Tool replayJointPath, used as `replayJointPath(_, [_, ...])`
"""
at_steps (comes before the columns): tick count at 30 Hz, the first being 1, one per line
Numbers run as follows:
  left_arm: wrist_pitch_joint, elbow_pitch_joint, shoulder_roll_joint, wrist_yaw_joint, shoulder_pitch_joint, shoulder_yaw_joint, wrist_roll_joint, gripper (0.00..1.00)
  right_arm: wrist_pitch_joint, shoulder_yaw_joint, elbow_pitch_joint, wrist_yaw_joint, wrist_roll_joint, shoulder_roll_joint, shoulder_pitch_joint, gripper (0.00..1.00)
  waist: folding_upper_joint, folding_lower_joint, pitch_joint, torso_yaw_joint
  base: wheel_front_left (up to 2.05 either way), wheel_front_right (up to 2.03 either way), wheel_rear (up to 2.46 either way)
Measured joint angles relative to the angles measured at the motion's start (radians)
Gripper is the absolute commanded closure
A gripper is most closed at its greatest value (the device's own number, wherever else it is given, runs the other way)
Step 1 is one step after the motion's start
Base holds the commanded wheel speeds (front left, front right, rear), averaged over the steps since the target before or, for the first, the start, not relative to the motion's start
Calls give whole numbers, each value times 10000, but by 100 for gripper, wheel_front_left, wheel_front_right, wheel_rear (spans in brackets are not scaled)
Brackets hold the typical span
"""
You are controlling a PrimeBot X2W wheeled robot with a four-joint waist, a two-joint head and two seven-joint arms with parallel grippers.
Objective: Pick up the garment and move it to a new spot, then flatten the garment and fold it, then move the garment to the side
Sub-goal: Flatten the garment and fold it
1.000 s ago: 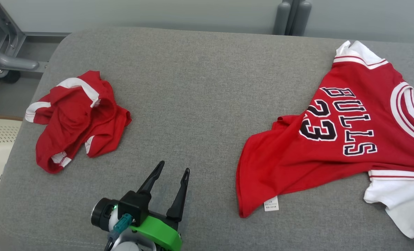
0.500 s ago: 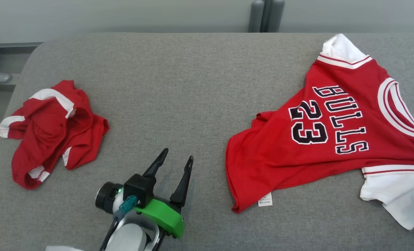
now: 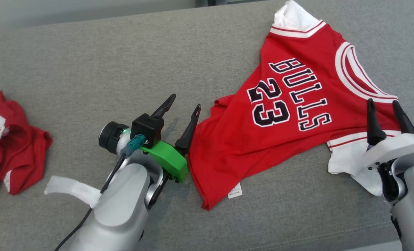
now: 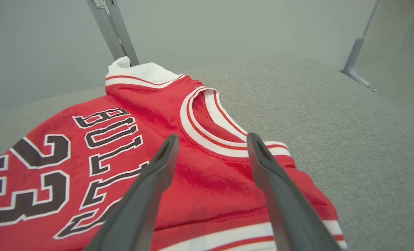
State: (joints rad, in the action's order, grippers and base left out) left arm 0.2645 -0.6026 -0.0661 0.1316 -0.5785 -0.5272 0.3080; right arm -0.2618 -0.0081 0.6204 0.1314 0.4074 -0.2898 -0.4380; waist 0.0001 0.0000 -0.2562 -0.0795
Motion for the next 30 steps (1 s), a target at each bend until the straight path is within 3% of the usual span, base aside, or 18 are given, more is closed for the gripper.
replayJointPath(7, [-2,-1116,58,0,-694,-508,282,0,-8,380,-543,0,-184,888,-240,0,0,1,-688,-941,0,0,0])
replayJointPath(16, [-2,-1737,-12,0,-1056,-383,608,0,-8,477,-711,0,-222,1076,-244,0,0,1,-1358,-1808,0,0,0])
replayJointPath(17, [-2,-1776,-35,2,-1085,-267,608,8,-8,453,-746,0,-222,1074,-244,0,0,1,-1407,-1867,0,0,0])
replayJointPath(18, [-2,-1793,-50,0,-1104,-59,627,27,-8,433,-769,0,-222,1072,-244,0,0,1,-1451,-1919,0,0,0])
replayJointPath(21, [4,-1751,-63,0,-1134,368,558,69,-8,376,-809,0,-222,1060,-230,0,0,1,-1536,-2033,0,0,0])
replayJointPath(22, [4,-1768,-59,0,-1133,393,481,96,-8,353,-821,0,-222,1055,-226,0,0,1,-1546,-2046,0,0,0])
replayJointPath(23, [4,-1774,-48,0,-1129,424,453,100,-8,324,-826,0,-224,1051,-217,0,0,1,-1541,-2043,0,0,0])
replayJointPath(30, [2,-1457,13,0,-1034,571,307,100,-8,153,-800,0,-221,1085,-158,0,0,1,-1427,-1828,0,0,0])
